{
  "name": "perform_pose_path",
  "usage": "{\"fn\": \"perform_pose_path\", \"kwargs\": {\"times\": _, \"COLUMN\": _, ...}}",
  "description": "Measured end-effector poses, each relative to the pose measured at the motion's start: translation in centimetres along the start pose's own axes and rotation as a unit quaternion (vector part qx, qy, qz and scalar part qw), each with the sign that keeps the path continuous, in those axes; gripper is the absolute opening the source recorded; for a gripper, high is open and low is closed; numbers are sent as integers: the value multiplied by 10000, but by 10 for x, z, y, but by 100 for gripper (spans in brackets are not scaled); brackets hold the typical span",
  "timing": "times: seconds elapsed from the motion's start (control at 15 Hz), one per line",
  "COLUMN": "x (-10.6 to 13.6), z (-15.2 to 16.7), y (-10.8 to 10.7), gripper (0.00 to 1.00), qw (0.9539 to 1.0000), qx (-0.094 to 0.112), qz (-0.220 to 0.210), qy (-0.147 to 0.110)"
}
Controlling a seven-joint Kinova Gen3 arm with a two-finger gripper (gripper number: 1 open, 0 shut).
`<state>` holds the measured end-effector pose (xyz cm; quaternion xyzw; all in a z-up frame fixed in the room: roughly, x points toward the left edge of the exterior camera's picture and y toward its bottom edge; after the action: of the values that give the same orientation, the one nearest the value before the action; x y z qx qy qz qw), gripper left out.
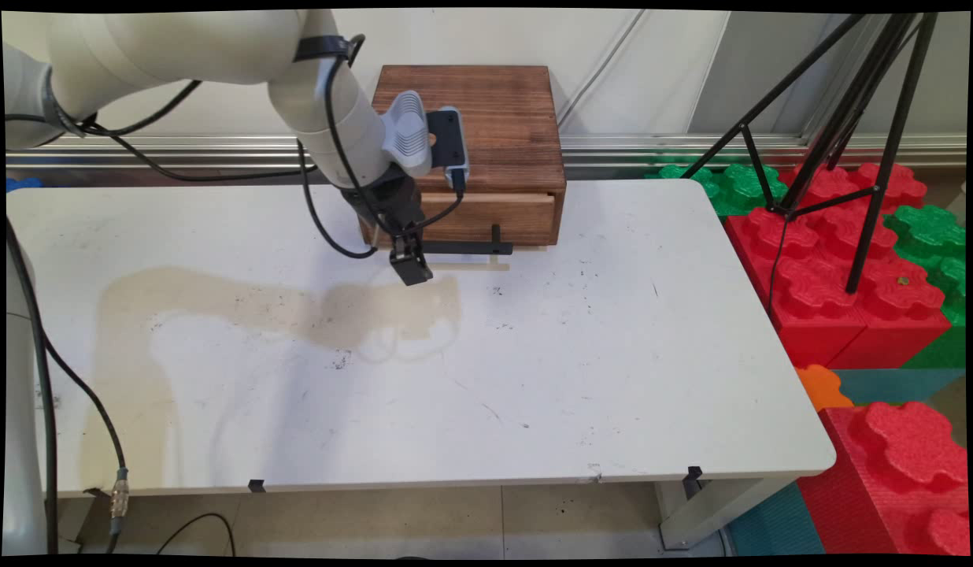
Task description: Open the drawer
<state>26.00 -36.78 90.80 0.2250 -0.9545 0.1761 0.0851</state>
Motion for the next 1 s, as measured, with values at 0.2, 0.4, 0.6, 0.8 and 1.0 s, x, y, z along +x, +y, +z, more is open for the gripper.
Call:
{"fn": "perform_pose_path", "kwargs": {"times": 0.2, "x": 3, "z": 11, "y": -7, "gripper": 100, "qw": 9999, "qx": 106, "qz": -16, "qy": -60}}
{"fn": "perform_pose_path", "kwargs": {"times": 0.4, "x": 6, "z": 21, "y": -12, "gripper": 100, "qw": 9998, "qx": 178, "qz": -28, "qy": -106}}
{"fn": "perform_pose_path", "kwargs": {"times": 0.6, "x": 9, "z": 31, "y": -16, "gripper": 100, "qw": 9996, "qx": 240, "qz": -38, "qy": -146}}
{"fn": "perform_pose_path", "kwargs": {"times": 0.8, "x": 11, "z": 43, "y": -21, "gripper": 100, "qw": 9994, "qx": 288, "qz": -56, "qy": -196}}
{"fn": "perform_pose_path", "kwargs": {"times": 1.0, "x": 12, "z": 56, "y": -25, "gripper": 100, "qw": 9993, "qx": 274, "qz": -44, "qy": -240}}
